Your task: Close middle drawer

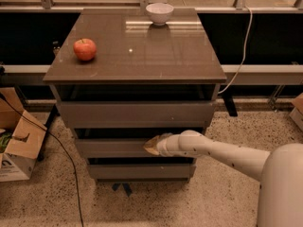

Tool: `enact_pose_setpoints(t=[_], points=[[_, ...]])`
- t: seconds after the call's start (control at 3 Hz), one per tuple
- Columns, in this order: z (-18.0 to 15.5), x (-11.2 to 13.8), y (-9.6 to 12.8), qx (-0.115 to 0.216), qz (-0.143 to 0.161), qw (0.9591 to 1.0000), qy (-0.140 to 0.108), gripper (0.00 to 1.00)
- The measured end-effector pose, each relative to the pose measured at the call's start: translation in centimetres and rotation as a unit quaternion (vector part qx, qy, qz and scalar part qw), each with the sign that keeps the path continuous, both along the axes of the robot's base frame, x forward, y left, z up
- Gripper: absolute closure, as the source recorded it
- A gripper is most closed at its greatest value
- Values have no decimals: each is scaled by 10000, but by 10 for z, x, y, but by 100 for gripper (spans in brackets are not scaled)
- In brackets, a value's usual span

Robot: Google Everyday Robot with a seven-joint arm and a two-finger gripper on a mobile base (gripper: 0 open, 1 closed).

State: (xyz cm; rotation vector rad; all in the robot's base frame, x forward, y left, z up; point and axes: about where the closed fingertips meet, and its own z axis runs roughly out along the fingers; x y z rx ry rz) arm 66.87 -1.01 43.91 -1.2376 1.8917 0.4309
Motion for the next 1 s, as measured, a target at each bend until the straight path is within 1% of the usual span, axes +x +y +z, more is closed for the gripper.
enact_pose_setpoints(t=[0.33,0.67,1.0], points=[[-1,-1,3,7,20,10000,12,19],[-2,-2,4,10,29,10000,17,0],[-2,-6,5,10,29,10000,17,0]])
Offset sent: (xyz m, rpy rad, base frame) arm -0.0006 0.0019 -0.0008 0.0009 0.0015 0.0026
